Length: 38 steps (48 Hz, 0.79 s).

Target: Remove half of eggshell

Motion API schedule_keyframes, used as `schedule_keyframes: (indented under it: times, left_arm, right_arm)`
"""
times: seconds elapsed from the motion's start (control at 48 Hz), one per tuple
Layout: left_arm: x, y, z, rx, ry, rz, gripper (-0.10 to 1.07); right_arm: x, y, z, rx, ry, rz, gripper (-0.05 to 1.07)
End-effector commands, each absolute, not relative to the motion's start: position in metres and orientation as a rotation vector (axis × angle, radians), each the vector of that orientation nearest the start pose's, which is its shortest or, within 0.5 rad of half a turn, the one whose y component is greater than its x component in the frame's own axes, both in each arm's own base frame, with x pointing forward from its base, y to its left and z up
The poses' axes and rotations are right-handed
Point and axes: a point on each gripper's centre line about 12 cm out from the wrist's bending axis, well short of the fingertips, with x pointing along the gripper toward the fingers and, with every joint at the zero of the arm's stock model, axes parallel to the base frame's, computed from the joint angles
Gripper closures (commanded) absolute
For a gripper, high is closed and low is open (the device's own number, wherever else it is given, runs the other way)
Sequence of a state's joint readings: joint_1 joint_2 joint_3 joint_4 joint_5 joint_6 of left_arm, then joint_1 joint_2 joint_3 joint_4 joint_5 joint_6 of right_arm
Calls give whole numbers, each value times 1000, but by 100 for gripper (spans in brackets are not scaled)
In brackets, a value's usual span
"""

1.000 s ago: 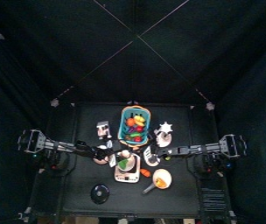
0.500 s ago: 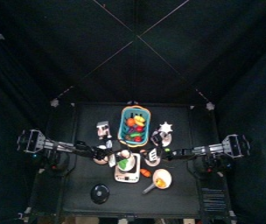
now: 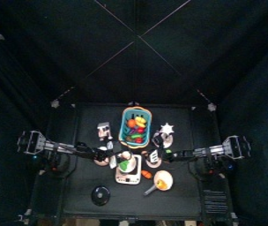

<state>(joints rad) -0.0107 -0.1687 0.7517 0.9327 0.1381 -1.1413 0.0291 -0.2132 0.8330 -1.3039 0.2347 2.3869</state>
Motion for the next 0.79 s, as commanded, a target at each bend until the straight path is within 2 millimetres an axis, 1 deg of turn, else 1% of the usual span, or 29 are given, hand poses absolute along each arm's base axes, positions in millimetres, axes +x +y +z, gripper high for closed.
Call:
schedule_keyframes:
  times: [0.0,0.062,0.292,0.354,0.417,0.583,0.688,0.771]
  left_arm:
    - [354,10,207,-166,617,163,21]
    - [354,10,207,-166,617,163,21]
    - [353,10,205,-167,620,164,21]
    - [353,9,205,-168,621,161,21]
    - [353,8,206,-167,620,157,21]
    - [353,7,207,-164,617,154,21]
    - [353,8,207,-165,617,156,21]
    - [352,8,206,-164,619,157,21]
  right_arm:
    - [330,-16,193,958,484,-522,36]
    - [330,-16,194,958,481,-518,36]
    - [322,-11,191,972,497,-517,36]
    - [315,-4,191,983,506,-494,36]
    - [305,2,192,996,512,-477,36]
    - [272,16,194,1088,513,-461,36]
    - [249,25,187,1116,540,-456,36]
    - [238,27,182,1127,553,-487,36]
